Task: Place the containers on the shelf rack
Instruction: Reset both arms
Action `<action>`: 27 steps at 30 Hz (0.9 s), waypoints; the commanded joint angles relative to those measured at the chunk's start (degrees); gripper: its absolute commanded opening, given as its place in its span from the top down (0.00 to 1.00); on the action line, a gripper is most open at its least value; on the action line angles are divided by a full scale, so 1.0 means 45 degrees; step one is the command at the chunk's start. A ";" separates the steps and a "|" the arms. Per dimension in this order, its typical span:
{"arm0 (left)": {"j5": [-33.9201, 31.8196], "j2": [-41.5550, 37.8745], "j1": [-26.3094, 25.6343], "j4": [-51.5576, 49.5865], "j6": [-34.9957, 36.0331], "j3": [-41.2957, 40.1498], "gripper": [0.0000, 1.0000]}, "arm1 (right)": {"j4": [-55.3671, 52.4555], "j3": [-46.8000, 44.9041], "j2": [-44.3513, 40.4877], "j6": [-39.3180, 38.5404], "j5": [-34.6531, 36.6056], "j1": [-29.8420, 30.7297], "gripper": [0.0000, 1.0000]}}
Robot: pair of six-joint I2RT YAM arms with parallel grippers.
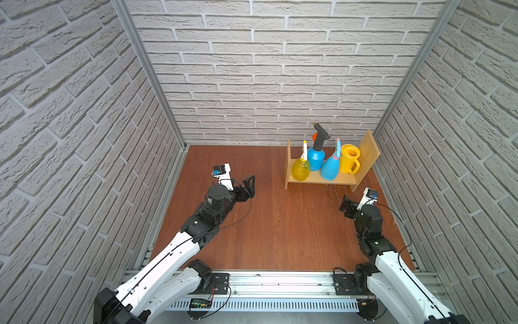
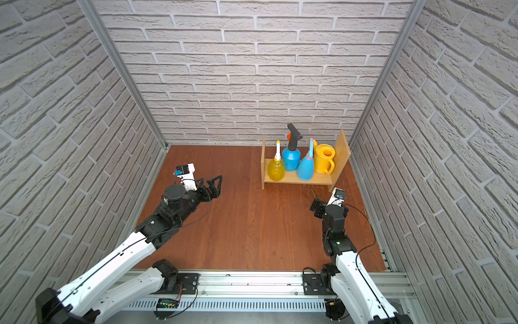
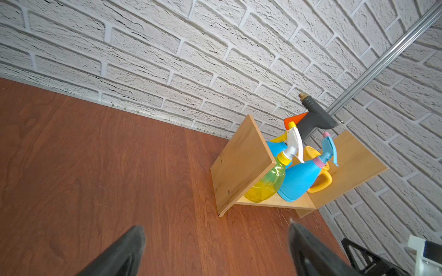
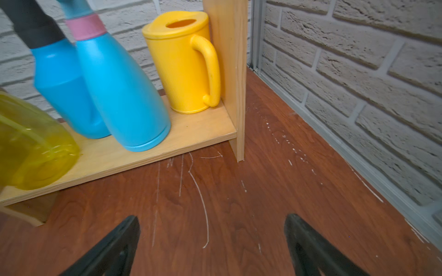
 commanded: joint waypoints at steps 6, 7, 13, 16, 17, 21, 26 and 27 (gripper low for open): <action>-0.0491 -0.0320 0.0093 -0.0663 0.0982 -0.0079 0.02 | 0.7149 -0.0259 0.5488 -0.2219 -0.1560 -0.0869 0.01; -0.0542 -0.0372 0.0093 -0.0839 0.1074 -0.0062 0.02 | 0.7952 -0.0210 0.6202 -0.2373 -0.1741 -0.0878 0.01; -0.1128 -0.0684 0.0120 -0.1596 0.1952 0.0004 0.02 | 1.1446 0.0217 1.0020 -0.2532 -0.2550 -0.0942 0.01; -0.1553 -0.0660 0.0150 -0.1878 0.2630 0.0140 0.02 | 0.8927 0.0987 0.9523 -0.2587 -0.2684 -0.0959 0.01; -0.1700 -0.0597 0.0151 -0.1909 0.2867 0.0155 0.02 | 0.9466 0.1044 0.9756 -0.2585 -0.2675 -0.0967 0.01; -0.3337 -0.0063 0.0183 -0.2218 0.3758 0.0267 0.02 | 0.7640 0.1898 0.9588 -0.2424 -0.2279 -0.0965 0.01; -0.4487 0.0853 0.0910 -0.1935 0.4733 0.0226 0.02 | 0.7442 0.1943 0.9594 -0.2420 -0.2271 -0.0953 0.01; -0.4459 0.1059 0.1206 -0.1784 0.4864 0.0188 0.02 | 0.7315 0.1967 0.9506 -0.2415 -0.2270 -0.0962 0.01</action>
